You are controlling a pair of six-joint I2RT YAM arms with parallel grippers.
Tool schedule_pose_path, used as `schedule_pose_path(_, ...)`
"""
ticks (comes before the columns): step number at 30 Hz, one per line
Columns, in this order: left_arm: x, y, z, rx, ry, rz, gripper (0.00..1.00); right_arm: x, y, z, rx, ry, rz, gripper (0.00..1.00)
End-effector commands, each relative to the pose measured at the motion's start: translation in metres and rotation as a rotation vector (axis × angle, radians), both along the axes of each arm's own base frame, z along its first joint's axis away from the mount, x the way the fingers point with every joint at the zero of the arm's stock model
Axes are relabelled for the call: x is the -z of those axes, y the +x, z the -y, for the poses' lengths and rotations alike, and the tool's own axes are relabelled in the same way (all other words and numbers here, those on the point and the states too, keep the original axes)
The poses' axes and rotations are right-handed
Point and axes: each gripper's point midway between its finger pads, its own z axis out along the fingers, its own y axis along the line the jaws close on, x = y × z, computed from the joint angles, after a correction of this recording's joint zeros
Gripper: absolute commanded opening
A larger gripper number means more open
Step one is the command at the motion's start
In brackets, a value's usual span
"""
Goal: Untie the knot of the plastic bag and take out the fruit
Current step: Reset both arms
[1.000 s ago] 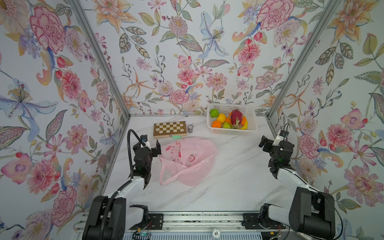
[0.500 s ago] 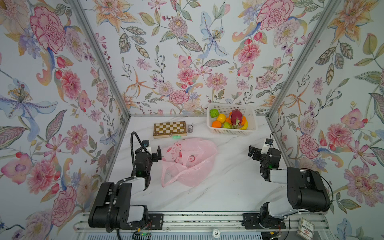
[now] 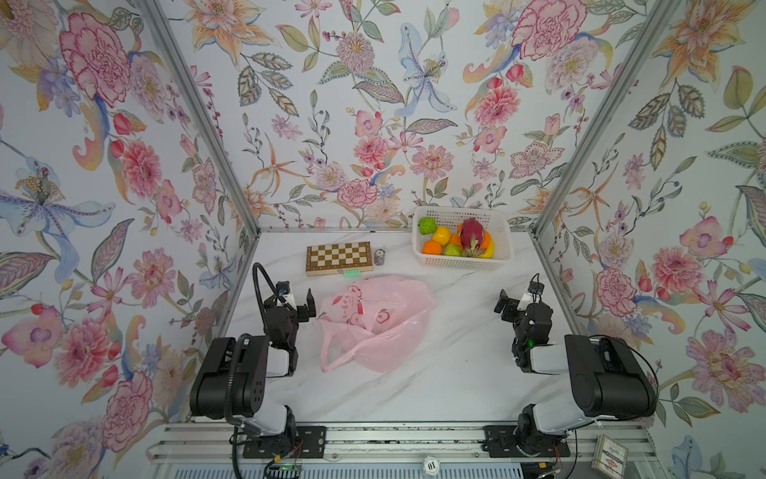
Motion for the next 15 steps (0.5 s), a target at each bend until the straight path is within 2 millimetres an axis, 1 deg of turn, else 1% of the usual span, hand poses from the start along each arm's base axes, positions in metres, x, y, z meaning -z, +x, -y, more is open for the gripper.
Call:
schedule_pose_path(1,-0.0068,-0.0014,-0.0096,-0.059,-0.004,0.037,0.99,-0.0038,0.0023,0.0029,0.011,-0.004,0.017,0.99)
schedule_pose_path(5,-0.0057,0.0011,-0.0047,-0.034,0.004,0.025,0.99,-0.0034,0.0025,0.0031,0.010,-0.004,0.015,0.99)
schedule_pose_path(9,-0.0058,0.0011,-0.0045,-0.033,0.003,0.026,0.99,-0.0007,0.0054,0.0035,-0.007,0.017,0.001,0.99)
schedule_pose_path(15,-0.0058,0.0011,-0.0049,-0.035,0.003,0.026,0.99,-0.0029,0.0029,0.0015,-0.004,0.003,0.013,0.99)
